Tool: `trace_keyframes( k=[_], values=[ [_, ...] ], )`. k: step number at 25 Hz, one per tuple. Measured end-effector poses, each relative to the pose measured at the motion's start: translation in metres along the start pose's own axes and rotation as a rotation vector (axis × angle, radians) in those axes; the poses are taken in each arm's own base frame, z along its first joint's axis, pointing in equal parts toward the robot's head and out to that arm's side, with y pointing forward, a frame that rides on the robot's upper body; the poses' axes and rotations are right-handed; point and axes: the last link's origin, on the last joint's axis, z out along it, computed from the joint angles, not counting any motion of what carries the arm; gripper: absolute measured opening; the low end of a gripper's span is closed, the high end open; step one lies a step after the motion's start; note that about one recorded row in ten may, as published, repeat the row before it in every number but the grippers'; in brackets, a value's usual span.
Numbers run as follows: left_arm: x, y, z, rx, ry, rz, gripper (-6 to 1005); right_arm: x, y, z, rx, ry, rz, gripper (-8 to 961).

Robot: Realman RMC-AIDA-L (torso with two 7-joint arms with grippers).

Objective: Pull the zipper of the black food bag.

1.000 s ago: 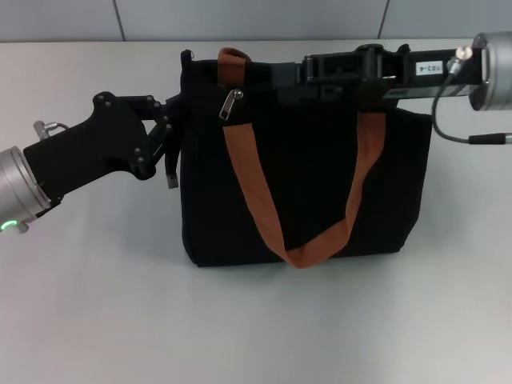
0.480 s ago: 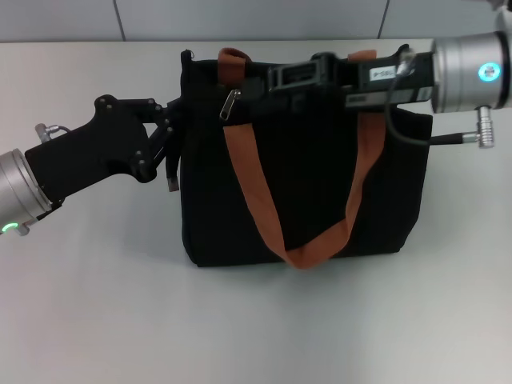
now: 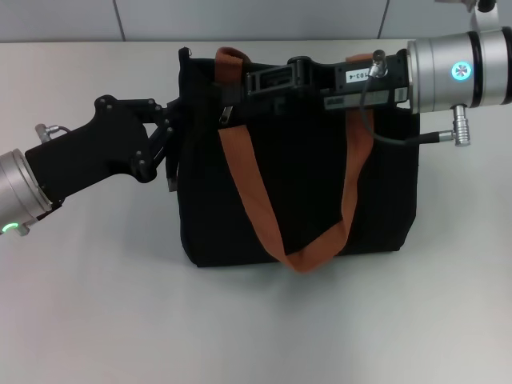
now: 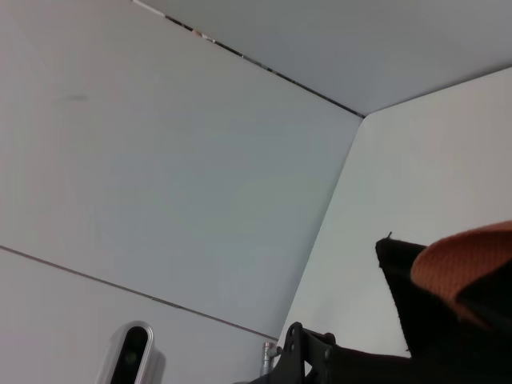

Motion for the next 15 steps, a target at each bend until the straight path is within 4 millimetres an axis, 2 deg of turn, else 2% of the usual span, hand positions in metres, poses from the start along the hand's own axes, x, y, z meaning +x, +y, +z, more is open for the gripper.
trace_keyframes(
  k=[15],
  values=[
    [-0.0004, 0.0018, 0.0024, -0.008, 0.006, -0.004, 29, -0.0015, 0.0015, 0.0061, -0.019, -0.016, 0.017, 441]
  ],
)
